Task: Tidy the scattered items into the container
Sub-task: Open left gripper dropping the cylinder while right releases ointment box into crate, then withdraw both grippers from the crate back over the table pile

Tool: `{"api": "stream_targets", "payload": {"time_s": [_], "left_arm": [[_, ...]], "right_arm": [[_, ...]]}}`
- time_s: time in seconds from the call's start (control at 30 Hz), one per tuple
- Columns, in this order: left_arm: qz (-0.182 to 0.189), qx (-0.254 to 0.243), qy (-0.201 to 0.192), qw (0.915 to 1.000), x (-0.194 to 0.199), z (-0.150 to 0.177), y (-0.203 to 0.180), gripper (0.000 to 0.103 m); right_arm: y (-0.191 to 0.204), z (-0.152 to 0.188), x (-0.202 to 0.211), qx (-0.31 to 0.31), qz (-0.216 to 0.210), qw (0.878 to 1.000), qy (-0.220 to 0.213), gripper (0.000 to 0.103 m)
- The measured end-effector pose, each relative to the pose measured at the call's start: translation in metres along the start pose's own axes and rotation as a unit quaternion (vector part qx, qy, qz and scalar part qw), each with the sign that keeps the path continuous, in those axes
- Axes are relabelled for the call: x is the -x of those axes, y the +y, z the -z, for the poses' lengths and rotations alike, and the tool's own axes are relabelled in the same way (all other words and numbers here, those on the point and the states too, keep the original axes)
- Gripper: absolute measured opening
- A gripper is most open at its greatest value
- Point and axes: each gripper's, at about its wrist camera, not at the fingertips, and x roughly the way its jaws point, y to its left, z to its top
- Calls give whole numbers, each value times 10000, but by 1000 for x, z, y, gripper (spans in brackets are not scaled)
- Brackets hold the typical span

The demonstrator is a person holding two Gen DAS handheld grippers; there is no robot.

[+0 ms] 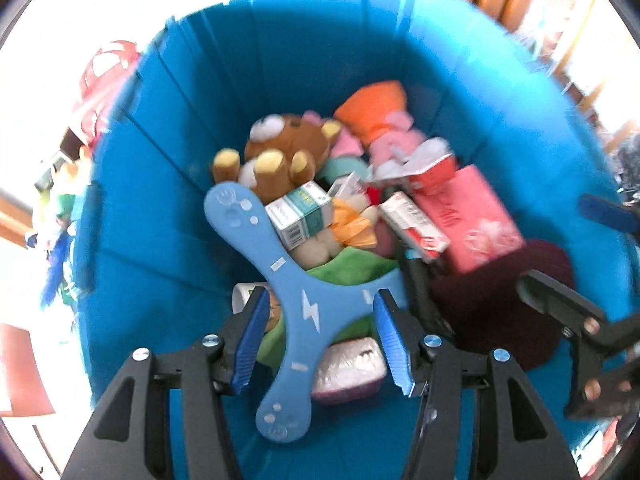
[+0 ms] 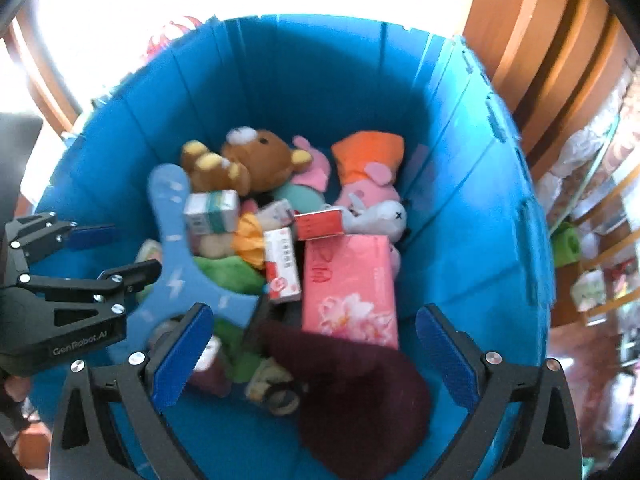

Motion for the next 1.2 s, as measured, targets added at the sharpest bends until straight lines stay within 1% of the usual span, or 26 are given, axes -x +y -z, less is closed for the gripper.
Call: {"api": "stream_targets", "payload": {"time_s": [0.07, 0.1, 0.13, 0.17, 0.2, 0.23, 0.3, 0.37, 0.5, 0.6, 0.73, 0.83, 0.93, 1.07, 1.2], "left_arm": [[81, -17, -267, 9996, 20, 12, -3, 54], [149, -28, -388, 9991, 28, 18, -5, 62], [188, 0, -499, 9986, 34, 22, -7, 75], [175, 45, -641, 9978, 40, 27, -10, 77], [73, 142, -810, 9966, 46, 32, -13, 77], [-81, 353, -977, 9946, 50, 35, -17, 77], [-174, 305, -1216, 9920, 61, 44, -22, 77], [-220, 351, -1379, 9896, 69, 52, -25, 77], [-433, 590, -1672, 9832, 78, 69, -28, 77], [-616, 723, -1871, 9777, 83, 82, -27, 77], [-700, 915, -2049, 9720, 89, 96, -20, 77], [-750, 1111, -2212, 9660, 96, 108, -10, 77], [-780, 1369, -2404, 9578, 107, 128, 7, 77], [-895, 1697, -2685, 9440, 120, 156, 37, 77], [-980, 2113, -2740, 9331, 128, 189, 79, 77]], "right_arm": [[1, 10, 11, -7, -74, 9999, -130, 103], [2, 15, 16, 3, -94, 9998, -192, 103], [4, 21, 21, 10, -124, 9996, -255, 103], [6, 26, 25, 21, -153, 9994, -309, 103], [8, 31, 29, 34, -187, 9992, -354, 103], [10, 35, 33, 51, -217, 9989, -405, 103], [14, 44, 41, 85, -233, 9983, -519, 103], [17, 53, 49, 97, -164, 9977, -649, 103], [21, 68, 61, 96, -56, 9958, -905, 103], [24, 78, 65, 55, -150, 9945, -1039, 103], [30, 86, 66, 12, -248, 9931, -1147, 103], [35, 87, 68, -26, -327, 9913, -1277, 103], [47, 88, 73, -18, -414, 9891, -1412, 103], [79, 86, 84, 150, -580, 9841, -1671, 103], [120, 79, 92, 312, -747, 9785, -1898, 103]]}}
